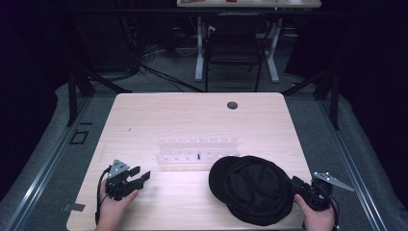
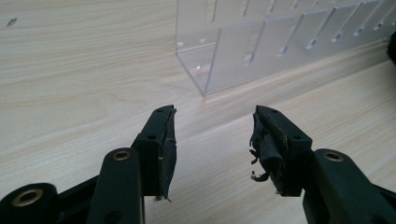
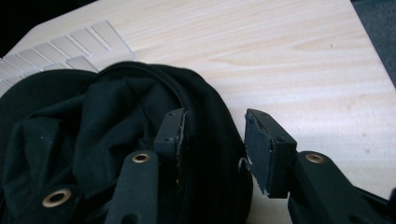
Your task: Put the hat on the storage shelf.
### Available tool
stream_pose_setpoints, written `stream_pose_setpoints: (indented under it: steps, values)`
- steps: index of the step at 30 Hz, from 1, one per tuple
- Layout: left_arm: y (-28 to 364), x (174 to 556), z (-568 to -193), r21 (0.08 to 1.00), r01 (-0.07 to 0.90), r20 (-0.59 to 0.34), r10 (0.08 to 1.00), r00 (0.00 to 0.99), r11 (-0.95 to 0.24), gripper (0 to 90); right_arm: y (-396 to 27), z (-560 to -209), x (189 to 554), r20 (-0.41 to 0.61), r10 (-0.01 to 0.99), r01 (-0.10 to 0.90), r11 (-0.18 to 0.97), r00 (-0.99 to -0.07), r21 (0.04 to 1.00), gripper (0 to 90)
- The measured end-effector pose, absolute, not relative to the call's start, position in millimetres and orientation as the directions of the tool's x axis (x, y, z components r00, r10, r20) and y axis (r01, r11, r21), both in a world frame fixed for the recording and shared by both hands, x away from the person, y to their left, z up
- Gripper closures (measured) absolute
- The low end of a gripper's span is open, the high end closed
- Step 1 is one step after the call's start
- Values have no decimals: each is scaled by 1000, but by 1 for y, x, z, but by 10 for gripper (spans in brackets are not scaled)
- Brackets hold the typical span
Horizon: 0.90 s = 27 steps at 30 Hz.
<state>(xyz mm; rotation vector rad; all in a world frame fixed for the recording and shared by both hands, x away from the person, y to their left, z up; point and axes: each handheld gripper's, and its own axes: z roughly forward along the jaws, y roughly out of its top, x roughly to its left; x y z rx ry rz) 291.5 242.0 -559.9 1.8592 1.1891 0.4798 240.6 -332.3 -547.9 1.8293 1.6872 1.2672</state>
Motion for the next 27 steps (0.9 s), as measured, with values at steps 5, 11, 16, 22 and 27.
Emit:
stream_pose_setpoints:
  steps: [5, 11, 16, 22, 27]
  values:
    - [244, 291, -558, 820, 545, -129, 873, 471, -173, 494, -332, -543, 243, 381, 914, 605, -226, -140, 763, 614]
    - [244, 290, -559, 816, 550, -128, 872, 473, -179, 491, -328, -536, 244, 388, 908, 633, -210, -156, 745, 590]
    - [242, 288, -559, 822, 543, -129, 871, 474, -174, 491, -329, -523, 250, 381, 916, 686, -196, -128, 701, 588]
    - [240, 289, -559, 811, 550, -118, 867, 484, -197, 487, -337, -504, 257, 390, 916, 780, -174, -97, 601, 653]
    - [238, 290, -560, 809, 552, -119, 866, 486, -199, 484, -336, -496, 259, 356, 932, 843, -135, -70, 521, 657]
